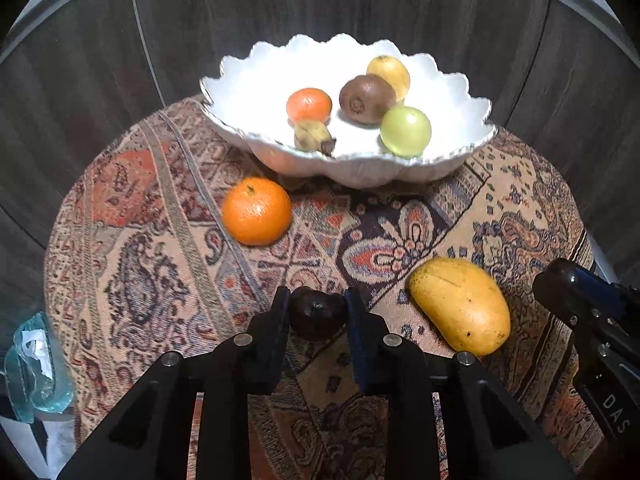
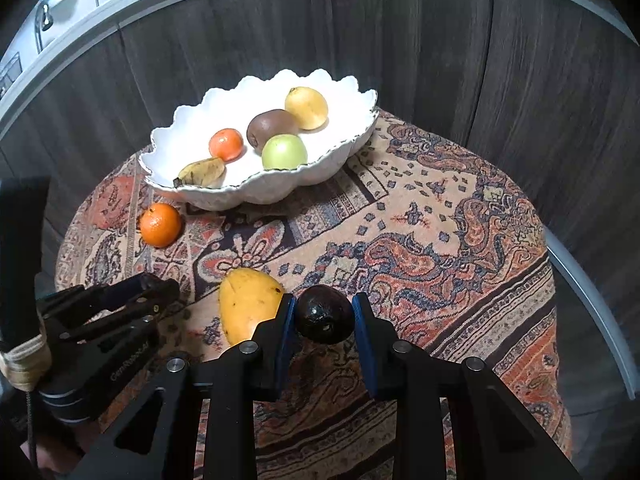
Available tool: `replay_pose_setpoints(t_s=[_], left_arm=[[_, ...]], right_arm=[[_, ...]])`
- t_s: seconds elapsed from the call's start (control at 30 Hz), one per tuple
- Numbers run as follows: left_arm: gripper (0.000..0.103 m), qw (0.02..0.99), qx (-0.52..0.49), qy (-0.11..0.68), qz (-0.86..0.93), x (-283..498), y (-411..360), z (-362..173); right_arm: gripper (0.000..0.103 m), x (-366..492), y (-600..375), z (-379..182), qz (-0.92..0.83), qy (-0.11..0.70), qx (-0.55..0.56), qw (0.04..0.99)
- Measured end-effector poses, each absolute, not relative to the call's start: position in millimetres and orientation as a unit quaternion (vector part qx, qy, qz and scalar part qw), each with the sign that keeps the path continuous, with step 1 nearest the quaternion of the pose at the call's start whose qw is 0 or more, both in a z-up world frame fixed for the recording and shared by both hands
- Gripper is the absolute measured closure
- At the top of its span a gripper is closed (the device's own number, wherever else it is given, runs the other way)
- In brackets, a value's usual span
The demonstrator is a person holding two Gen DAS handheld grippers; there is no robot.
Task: Organize fruits
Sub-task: 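Carry both plums into the white bowl and open both tools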
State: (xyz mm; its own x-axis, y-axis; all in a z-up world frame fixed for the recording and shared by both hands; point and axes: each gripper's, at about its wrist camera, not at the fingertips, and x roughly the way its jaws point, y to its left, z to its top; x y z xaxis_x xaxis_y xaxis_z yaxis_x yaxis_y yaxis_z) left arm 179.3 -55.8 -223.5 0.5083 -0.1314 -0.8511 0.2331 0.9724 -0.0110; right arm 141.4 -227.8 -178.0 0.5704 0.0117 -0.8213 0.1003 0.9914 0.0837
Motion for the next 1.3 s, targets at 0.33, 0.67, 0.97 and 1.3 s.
replay_pose_setpoints(t_s=[0.33,0.67,0.97,1.3], left_arm=[[0.076,0.88,0.05,0.461,-0.099,188.8,-44.4,-184.4],[0.076,0.894,0.051,0.433,-0.098,219.1,-45.1,-144.8],[0.076,0.901,0.051,0.418,-0.099,259.1,-51.0,-125.0],[0.076,0.897,0.047,0.43,-0.095,295.2,-54.3,-139.0]], right_arm=[[0.073,151.4,-220.8,-150.3,-0.014,0.44,0.065,0.896],[0.073,177.3,-223.3,-119.4,-0.013,0.41,0.066,0.91],[0.073,214.5,-229.5,-102.5,-0.019,0.395,0.064,0.916],[0.073,256.3,-236.9,-114.8,-0.025,0.404,0.061,0.912]])
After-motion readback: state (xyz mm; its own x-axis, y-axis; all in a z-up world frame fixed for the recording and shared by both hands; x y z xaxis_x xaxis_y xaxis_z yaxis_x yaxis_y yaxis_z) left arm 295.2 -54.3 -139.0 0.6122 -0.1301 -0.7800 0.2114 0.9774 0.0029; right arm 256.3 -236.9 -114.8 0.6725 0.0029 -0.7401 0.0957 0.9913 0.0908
